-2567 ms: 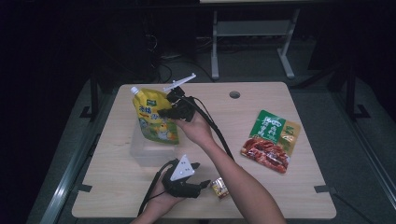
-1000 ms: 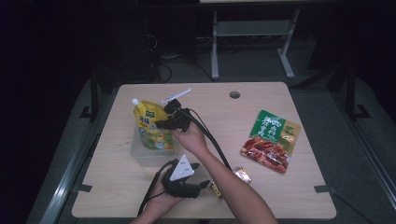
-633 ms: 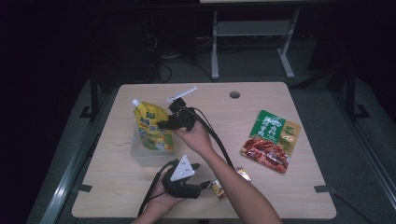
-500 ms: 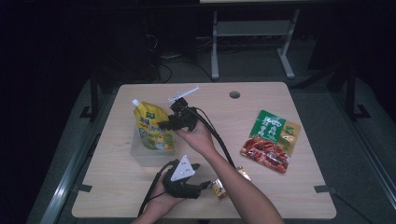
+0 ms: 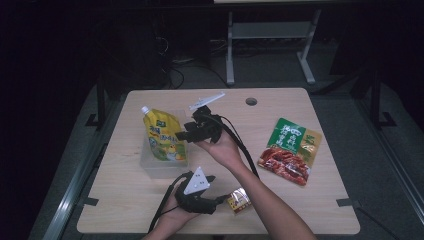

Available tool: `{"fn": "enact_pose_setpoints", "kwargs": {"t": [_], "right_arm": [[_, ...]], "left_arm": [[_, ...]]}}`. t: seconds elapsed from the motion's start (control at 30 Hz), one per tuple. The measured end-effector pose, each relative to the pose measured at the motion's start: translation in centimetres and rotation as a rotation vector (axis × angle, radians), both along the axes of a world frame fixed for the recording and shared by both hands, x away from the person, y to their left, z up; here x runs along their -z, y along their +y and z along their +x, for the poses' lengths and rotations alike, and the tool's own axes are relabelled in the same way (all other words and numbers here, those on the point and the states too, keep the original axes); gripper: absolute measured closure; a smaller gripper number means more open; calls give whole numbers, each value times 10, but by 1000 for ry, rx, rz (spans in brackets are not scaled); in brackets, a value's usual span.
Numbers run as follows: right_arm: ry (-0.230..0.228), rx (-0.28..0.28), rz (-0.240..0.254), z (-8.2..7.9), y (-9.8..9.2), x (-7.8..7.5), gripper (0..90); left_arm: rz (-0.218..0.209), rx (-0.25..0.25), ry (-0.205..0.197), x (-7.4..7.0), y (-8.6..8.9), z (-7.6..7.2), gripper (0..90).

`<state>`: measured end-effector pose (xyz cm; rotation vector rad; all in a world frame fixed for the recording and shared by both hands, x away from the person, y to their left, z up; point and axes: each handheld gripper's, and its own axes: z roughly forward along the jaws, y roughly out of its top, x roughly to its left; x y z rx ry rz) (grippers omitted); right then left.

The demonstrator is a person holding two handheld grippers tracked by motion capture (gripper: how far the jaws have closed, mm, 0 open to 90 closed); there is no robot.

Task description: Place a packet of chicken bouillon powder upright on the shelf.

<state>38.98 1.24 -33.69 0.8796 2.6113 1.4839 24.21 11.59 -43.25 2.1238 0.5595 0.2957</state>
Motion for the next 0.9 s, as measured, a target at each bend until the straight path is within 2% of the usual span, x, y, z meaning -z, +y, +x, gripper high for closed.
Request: {"fn": "enact_pose_setpoints", "kwargs": {"t": [0.43,0.53,0.9], "right_arm": [[-18,21,-14,-11,-33,-3,420],[-26,41,-15,-15,-46,-2,407],[-1,98,-31,-21,-83,10,380]], "left_arm": [[-4,8,10,-1,-4,-2,279],[-23,8,17,-2,-7,-3,275],[-16,35,39,-2,-20,-7,267]]}}
